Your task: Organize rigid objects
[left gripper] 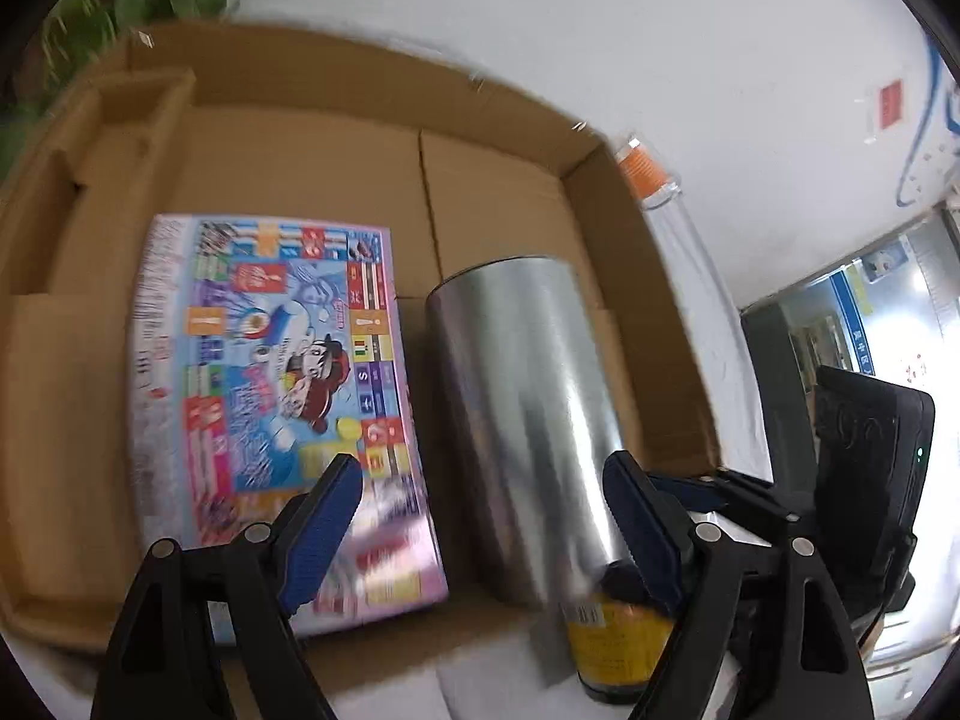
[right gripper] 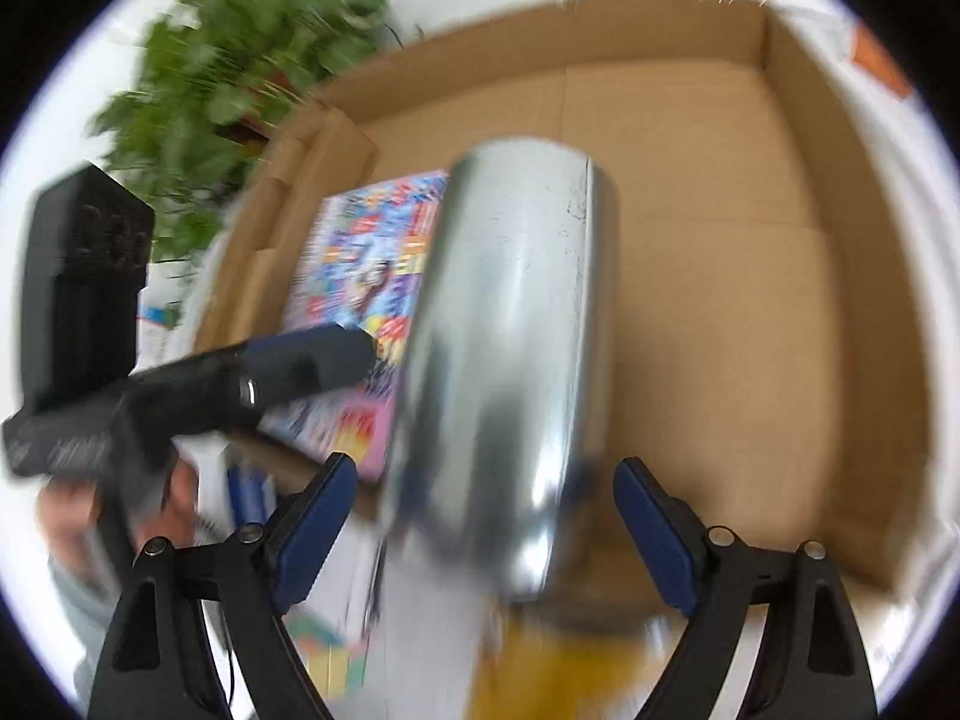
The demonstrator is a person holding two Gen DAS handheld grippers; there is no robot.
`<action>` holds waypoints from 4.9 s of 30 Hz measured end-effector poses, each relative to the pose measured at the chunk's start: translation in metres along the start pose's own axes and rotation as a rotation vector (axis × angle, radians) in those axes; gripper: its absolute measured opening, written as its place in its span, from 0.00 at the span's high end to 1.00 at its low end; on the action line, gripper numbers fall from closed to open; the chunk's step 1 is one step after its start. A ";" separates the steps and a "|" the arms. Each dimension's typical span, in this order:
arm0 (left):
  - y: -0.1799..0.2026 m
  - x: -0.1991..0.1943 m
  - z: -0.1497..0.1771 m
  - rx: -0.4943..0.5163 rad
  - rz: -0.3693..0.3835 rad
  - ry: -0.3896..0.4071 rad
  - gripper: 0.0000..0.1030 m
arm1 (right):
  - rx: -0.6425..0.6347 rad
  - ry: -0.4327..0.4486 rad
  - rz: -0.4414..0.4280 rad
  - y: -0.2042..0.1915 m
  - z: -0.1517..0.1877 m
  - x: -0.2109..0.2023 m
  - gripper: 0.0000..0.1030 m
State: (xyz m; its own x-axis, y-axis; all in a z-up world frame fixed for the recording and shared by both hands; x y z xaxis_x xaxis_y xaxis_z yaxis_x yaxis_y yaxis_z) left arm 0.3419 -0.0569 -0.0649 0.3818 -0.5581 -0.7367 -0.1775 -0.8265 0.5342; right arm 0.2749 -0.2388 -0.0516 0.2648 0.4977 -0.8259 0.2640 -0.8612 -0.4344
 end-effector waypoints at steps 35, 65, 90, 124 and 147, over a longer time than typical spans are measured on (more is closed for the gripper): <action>0.113 0.042 -0.056 0.114 0.173 -0.018 0.25 | -0.011 0.185 0.007 0.029 -0.014 -0.079 0.16; 0.085 -0.130 0.057 0.230 -0.163 0.342 0.21 | -0.061 0.219 0.094 0.049 0.069 -0.089 0.28; 0.149 -0.002 0.190 0.471 0.027 0.016 0.14 | -0.729 0.042 0.107 0.056 0.213 -0.054 0.53; 0.206 0.117 0.197 0.544 0.071 -0.302 0.54 | -0.140 0.241 0.127 0.155 0.200 -0.119 0.47; 0.218 0.085 0.201 0.324 0.184 -0.162 0.58 | 0.164 0.340 0.160 0.090 0.153 -0.074 0.58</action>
State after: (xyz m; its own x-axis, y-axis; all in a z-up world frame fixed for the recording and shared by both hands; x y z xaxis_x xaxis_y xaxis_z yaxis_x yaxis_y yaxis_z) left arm 0.1537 -0.2995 -0.0940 0.1740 -0.6821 -0.7102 -0.5161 -0.6774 0.5242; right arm 0.1370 -0.3687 -0.0846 0.5892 0.3381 -0.7339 0.0506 -0.9219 -0.3840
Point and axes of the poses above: each gripper's, at about its wrist camera, not at the fingertips, and x roughly the way its jaws point, y to its right, z to its underside, the point moved 1 cm from there along x, roughly the way its jaws point, and after that the axes turned 3 degrees about y, right-handed, at the moved point
